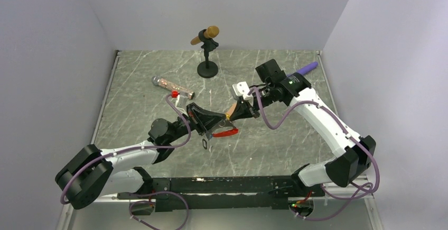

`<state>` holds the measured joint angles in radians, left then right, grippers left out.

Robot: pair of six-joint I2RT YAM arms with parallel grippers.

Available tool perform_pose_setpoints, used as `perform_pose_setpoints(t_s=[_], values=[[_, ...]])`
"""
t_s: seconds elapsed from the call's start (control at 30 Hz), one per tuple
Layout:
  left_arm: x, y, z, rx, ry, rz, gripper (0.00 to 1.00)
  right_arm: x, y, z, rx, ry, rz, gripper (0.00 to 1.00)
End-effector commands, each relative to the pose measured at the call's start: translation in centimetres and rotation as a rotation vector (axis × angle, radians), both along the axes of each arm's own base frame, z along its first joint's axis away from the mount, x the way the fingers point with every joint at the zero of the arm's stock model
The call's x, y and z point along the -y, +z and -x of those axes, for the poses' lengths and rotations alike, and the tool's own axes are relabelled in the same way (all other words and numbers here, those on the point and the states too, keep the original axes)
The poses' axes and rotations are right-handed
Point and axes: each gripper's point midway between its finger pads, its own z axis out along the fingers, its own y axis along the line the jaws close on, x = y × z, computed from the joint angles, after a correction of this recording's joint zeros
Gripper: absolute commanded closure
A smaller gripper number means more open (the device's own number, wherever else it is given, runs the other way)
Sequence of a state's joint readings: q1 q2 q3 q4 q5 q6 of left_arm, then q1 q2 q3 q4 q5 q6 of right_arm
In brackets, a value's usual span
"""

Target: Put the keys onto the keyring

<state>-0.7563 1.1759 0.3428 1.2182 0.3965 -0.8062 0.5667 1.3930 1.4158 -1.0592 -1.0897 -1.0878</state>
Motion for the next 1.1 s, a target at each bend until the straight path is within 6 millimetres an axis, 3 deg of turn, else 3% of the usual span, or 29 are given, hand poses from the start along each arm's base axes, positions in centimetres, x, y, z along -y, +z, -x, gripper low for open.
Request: perform_pose_setpoints(t_s=[0.0, 0.2, 0.4, 0.63, 1.07], values=[[-2.0, 6.2, -0.3, 0.038, 0.097, 0.249, 1.0, -0.3, -0.9, -0.1, 0.034, -0.024, 0.064, 1.0], [-2.0, 5.9, -0.5, 0.002, 0.129, 0.242, 1.0, -0.2, -1.0, -0.9, 0.087, -0.067, 0.103, 1.0], [-0.8, 3.8, -0.5, 0.015, 0.11, 0.115, 1.0, 0.0, 0.8, -1.3, 0.119, -0.093, 0.097, 1.0], [-0.1, 2.1, -0.3, 0.037, 0.089, 0.01, 1.0, -0.2, 1.0, -1.5, 0.115, -0.102, 0.096, 1.0], [1.5, 1.9, 0.2, 0.061, -0.005, -0.034, 1.0, -0.4, 1.3, -2.4, 0.132, -0.133, 0.093, 1.0]])
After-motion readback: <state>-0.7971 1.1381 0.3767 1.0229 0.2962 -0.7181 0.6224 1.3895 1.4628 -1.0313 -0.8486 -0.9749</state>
